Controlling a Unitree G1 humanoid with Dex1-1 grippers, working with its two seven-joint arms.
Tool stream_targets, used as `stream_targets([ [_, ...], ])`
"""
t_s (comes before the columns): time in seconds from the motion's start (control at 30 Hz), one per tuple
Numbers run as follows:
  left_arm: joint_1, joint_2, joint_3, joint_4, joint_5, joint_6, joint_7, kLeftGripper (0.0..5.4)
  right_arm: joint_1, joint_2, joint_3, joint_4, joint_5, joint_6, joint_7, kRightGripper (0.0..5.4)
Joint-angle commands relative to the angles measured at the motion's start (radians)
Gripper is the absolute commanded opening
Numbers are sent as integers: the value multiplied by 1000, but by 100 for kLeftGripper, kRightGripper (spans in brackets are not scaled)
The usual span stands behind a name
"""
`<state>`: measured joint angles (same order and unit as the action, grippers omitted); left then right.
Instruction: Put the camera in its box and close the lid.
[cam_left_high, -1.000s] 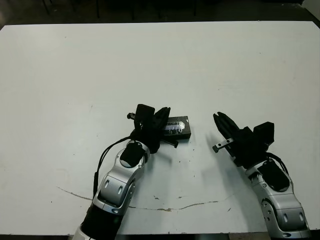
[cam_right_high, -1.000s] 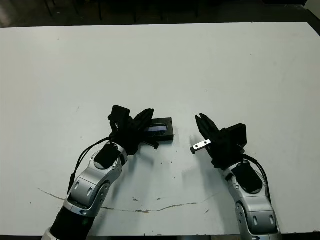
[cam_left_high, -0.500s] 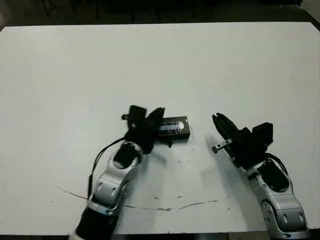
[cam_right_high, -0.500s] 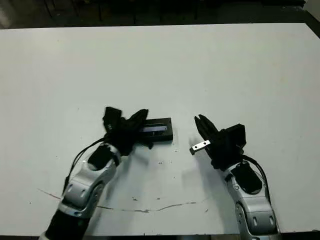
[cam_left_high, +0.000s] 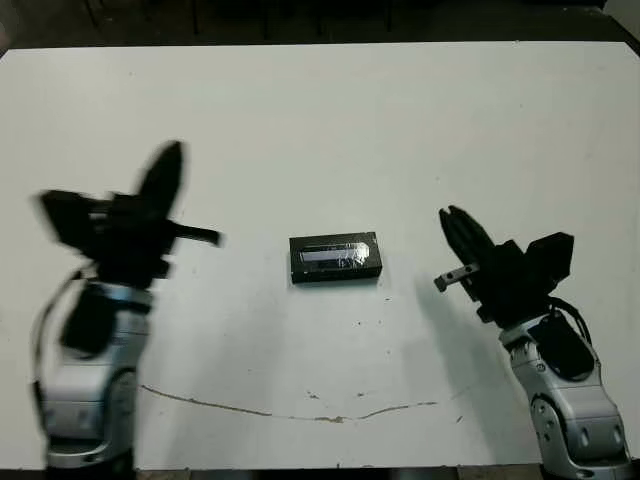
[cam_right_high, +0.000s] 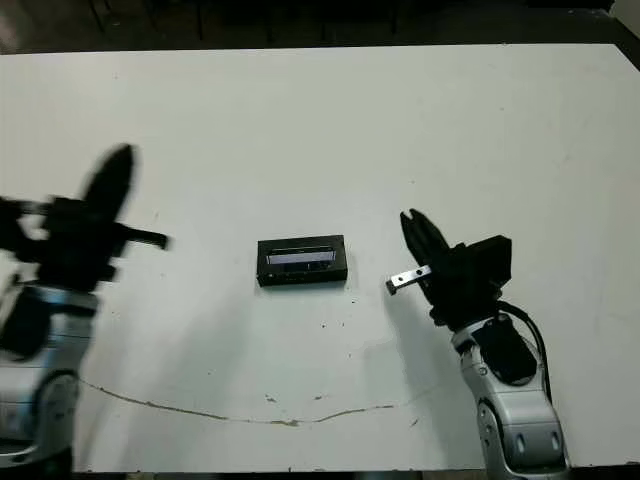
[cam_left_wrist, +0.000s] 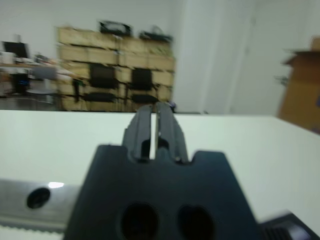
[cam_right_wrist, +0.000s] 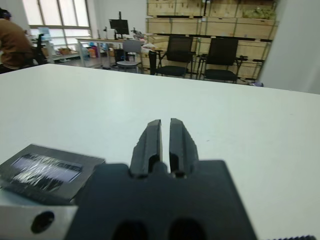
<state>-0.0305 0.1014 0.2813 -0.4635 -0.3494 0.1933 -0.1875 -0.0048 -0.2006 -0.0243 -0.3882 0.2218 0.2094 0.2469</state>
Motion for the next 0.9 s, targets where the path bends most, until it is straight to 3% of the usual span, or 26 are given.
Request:
stream_targets([
  [0.03, 47, 18, 23, 85, -31, 35, -8, 1, -12, 6, 5, 10, -33, 37, -37, 0],
  [0.2, 69, -15, -20, 188, -5, 6, 9, 1, -16, 44, 51, 68, -171, -51, -134, 0],
  [0.47, 70, -101, -97, 348, 72, -154, 42, 1, -7, 131, 87, 299, -339, -369, -300, 0],
  [0.63, 77, -115, -128, 378, 105, -216, 49, 1, -3, 147, 90, 408, -373, -521, -341, 0],
  [0.73, 83, -126, -135, 373, 110, -241, 58, 1, 5, 162, 83, 407, -326, -511, -314, 0],
  [0.9, 96, -146, -142, 372, 122, -283, 71, 1, 33, 178, 83, 341, -246, -408, -261, 0],
])
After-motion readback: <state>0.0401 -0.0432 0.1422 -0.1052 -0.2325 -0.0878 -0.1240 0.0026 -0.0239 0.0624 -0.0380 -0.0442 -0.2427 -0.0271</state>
